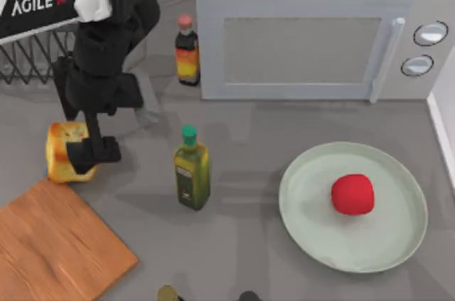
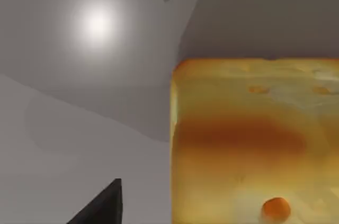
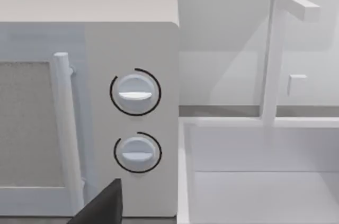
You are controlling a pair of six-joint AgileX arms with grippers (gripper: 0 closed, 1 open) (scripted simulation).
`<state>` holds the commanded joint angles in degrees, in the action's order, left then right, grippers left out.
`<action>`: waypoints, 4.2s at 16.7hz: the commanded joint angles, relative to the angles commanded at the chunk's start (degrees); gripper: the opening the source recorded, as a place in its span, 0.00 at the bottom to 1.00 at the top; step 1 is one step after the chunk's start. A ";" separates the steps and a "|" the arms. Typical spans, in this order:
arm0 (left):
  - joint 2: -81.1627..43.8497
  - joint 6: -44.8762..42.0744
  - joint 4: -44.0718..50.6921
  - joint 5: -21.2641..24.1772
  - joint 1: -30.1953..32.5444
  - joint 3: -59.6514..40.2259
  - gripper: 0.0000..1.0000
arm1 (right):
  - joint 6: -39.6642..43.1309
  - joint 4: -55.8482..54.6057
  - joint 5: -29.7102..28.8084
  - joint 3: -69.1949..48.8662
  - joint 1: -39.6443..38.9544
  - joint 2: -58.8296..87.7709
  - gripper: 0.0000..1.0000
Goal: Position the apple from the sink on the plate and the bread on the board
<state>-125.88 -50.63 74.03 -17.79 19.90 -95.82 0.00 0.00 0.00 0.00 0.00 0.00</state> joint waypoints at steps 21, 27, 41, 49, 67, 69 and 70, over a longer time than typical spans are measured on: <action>-0.54 -1.88 -9.07 -0.44 -1.77 8.00 0.10 | 0.00 0.00 0.00 0.00 0.00 0.00 1.00; -0.54 -1.88 -9.07 -0.44 -1.77 8.00 0.00 | 0.00 0.00 0.00 0.00 0.00 0.00 1.00; 4.88 -1.86 10.12 -0.48 -1.36 -5.41 0.00 | 0.00 0.00 0.00 0.00 0.00 0.00 1.00; 5.42 -0.28 10.88 -0.28 -1.52 -5.66 0.00 | 0.00 0.00 0.00 0.00 0.00 0.00 1.00; 24.51 94.16 0.19 10.59 -8.26 23.91 0.00 | 0.00 0.00 0.00 0.00 0.00 0.00 1.00; 28.16 107.36 -2.02 12.22 -9.29 28.70 0.00 | 0.00 0.00 0.00 0.00 0.00 0.00 1.00; 30.13 113.53 -3.26 13.04 -9.79 31.05 0.00 | 0.00 0.00 0.00 0.00 0.00 0.00 1.00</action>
<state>-95.75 62.90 70.77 -4.75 10.10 -64.77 0.00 0.00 0.00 0.00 0.00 0.00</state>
